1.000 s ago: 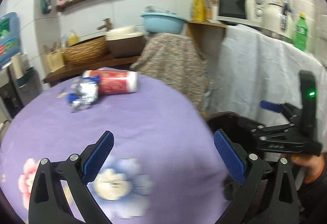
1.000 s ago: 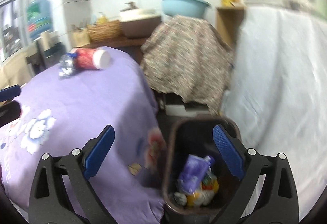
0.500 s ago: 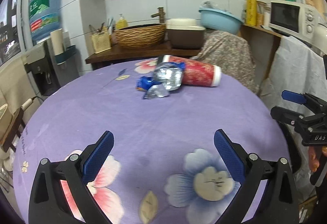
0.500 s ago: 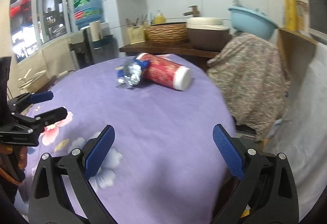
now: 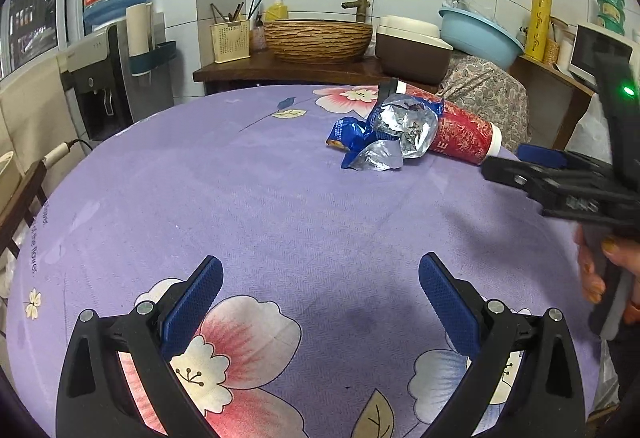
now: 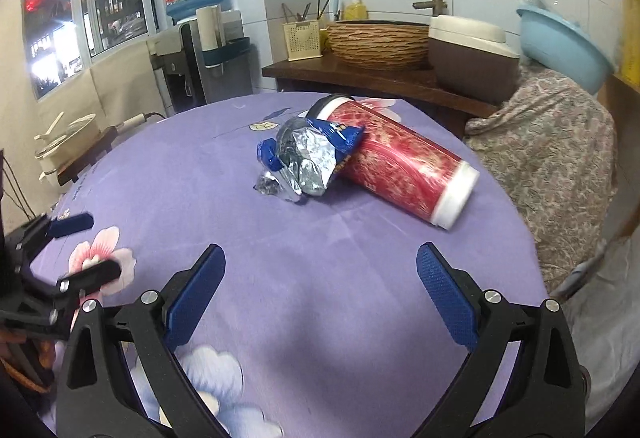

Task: Collect trash
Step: 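Move both grippers back over the table toward the foil wrapper and red cup, then grasp the blue-silver foil snack wrapper with the left gripper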

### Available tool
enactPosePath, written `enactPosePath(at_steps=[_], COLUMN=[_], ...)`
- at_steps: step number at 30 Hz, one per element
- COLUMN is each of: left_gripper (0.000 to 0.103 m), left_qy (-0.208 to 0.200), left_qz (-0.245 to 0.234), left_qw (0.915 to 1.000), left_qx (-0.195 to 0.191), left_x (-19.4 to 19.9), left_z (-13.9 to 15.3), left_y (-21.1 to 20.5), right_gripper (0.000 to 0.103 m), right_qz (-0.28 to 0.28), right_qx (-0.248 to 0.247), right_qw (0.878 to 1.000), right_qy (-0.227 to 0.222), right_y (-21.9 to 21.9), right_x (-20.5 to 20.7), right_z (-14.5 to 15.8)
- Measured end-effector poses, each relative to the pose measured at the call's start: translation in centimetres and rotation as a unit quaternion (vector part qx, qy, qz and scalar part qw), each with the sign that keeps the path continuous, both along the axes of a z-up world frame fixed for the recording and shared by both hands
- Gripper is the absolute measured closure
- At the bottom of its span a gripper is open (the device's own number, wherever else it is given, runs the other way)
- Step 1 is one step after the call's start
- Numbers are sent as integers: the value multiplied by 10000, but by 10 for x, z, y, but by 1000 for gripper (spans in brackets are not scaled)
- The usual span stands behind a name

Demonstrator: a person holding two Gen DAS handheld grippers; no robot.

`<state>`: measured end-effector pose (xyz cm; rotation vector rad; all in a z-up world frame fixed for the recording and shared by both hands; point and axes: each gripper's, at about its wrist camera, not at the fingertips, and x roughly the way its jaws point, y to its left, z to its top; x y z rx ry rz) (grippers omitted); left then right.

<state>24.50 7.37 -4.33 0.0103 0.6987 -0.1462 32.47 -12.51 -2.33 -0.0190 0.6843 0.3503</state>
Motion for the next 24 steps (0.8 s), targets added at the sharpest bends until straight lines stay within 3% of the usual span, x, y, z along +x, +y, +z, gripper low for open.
enactPosePath(at_steps=[2, 6, 9, 13, 19, 24], left_gripper=[6, 6, 6, 6, 6, 6], left_qy=[-16, -121, -104, -3, 30, -28], left_qz=[-13, -22, -28, -65, -57, -244], left_qw=[10000, 9998, 9996, 9995, 9998, 9993], left_qx=[-43, -173, -276, -302, -166, -268], left_x=[1, 1, 2, 6, 27, 68], left_z=[0, 2, -1, -4, 7, 11], left_y=[0, 4, 6, 8, -2, -33], right_gripper=[8, 25, 32, 32, 32, 31], right_qz=[-77, -216, -424, -367, -134, -361], right_qx=[23, 234, 267, 306, -529, -249], right_qw=[10000, 9987, 9971, 9969, 9985, 9990], right_qy=[57, 392, 567, 623, 75, 47], right_y=[7, 17, 22, 24, 22, -6], right_x=[17, 53, 71, 68, 49, 36], right_z=[-4, -18, -29, -31, -12, -3])
